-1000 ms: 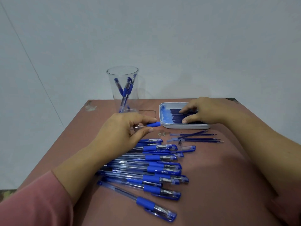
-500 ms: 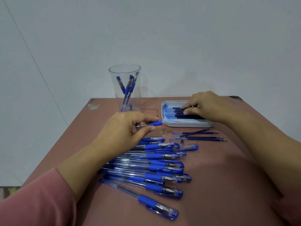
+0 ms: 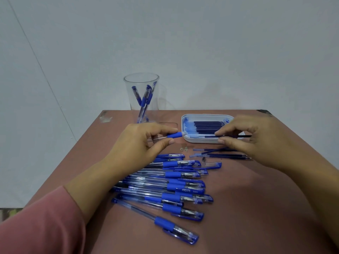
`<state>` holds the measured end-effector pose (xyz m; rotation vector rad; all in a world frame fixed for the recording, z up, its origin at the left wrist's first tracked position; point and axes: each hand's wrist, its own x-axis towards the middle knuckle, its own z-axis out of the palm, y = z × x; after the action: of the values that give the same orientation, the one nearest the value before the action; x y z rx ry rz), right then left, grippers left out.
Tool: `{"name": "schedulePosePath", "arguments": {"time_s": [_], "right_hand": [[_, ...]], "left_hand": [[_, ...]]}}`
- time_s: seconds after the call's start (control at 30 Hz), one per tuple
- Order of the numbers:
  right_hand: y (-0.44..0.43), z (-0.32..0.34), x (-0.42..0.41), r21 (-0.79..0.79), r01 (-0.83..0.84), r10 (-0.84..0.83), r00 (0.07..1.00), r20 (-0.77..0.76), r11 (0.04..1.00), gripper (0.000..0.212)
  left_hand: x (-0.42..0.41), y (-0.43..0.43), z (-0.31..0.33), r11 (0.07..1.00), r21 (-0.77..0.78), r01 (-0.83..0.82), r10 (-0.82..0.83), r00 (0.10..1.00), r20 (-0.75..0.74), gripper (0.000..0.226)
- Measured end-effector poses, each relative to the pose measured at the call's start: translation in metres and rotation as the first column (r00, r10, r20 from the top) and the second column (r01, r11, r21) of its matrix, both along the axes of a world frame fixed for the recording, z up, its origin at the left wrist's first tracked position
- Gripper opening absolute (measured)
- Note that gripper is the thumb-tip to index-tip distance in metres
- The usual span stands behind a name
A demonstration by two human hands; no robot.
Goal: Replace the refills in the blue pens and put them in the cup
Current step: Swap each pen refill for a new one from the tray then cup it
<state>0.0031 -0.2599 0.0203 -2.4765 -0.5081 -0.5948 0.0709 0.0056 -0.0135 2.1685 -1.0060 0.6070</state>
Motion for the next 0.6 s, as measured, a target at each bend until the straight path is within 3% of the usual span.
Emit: {"name": "schedulePosePath", "arguments": {"time_s": [0.23,0.6], "right_hand": [[0.002,-0.008,0.006,0.142,-0.001,-0.003,1.0,0.023,0.99,0.012],[0.0,-0.022,0.017,0.202,-0.083,0.076,0.996,0.041,0.976,0.011]], "left_hand": [[-0.003,-0.001,0.001,0.999,-0.04,0.014,-0.016,0.999,-0.039,0.028],[-0.004,-0.001,0.0,0.997,-0.081,-0.004,-0.004,0.995,-0.105,0.026]]}}
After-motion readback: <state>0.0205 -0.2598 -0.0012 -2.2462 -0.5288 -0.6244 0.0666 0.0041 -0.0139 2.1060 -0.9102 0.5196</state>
